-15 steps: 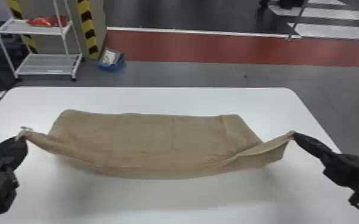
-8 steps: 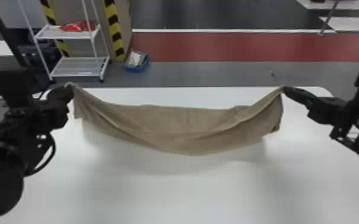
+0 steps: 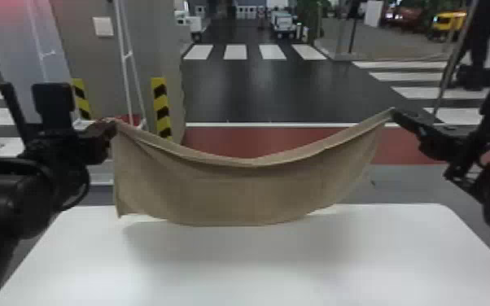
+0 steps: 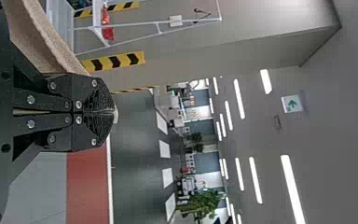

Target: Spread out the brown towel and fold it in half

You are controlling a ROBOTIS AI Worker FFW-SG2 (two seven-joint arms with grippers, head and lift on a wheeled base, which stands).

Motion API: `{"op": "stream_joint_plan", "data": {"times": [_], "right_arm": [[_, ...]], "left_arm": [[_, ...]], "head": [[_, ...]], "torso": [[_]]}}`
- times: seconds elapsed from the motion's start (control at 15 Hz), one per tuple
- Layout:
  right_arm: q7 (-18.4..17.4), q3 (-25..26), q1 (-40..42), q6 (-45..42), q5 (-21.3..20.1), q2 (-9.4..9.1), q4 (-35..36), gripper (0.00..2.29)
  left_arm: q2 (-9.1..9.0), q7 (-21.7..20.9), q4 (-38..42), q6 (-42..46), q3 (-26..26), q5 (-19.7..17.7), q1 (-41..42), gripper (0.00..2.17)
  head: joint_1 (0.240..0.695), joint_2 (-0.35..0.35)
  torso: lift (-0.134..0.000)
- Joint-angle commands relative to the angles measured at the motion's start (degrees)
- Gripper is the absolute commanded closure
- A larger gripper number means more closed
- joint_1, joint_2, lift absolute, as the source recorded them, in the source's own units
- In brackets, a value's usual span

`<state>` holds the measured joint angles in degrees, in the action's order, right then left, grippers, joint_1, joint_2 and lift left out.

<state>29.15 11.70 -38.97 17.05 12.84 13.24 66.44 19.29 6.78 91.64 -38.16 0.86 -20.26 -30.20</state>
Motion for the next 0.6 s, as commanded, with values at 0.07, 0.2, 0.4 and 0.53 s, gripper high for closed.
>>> {"op": "stream_joint_plan", "data": {"times": [0.07, 0.2, 0.4, 0.53], "right_arm": [[0.9, -1.0, -1.2, 1.4, 0.7, 2.67, -0.5, 1.29], [1.9, -1.0, 7.1, 2.4, 4.7, 5.65, 5.4, 1.3], [3.7, 3.3, 21.7, 1.2, 6.7, 6.71, 12.9, 1.29], [4.1, 7.1, 28.9, 1.2, 9.6, 7.68, 16.8, 1.29]], "left_arm": [[-0.04, 0.3, 2.7, -4.7, 0.3, -1.9, -2.1, 1.53], [1.45, 0.1, 12.2, -9.8, -1.4, -2.3, 6.9, 1.53], [1.19, -0.4, 22.4, -9.8, -3.7, -1.5, 22.6, 1.53], [0.57, -0.1, 28.4, -9.8, -5.0, -0.3, 31.2, 1.53]], "head": [[0.336, 0.002], [0.328, -0.007], [0.442, -0.034], [0.516, -0.048]], "torso": [[-0.128], [-0.128], [-0.128], [-0.128]]}}
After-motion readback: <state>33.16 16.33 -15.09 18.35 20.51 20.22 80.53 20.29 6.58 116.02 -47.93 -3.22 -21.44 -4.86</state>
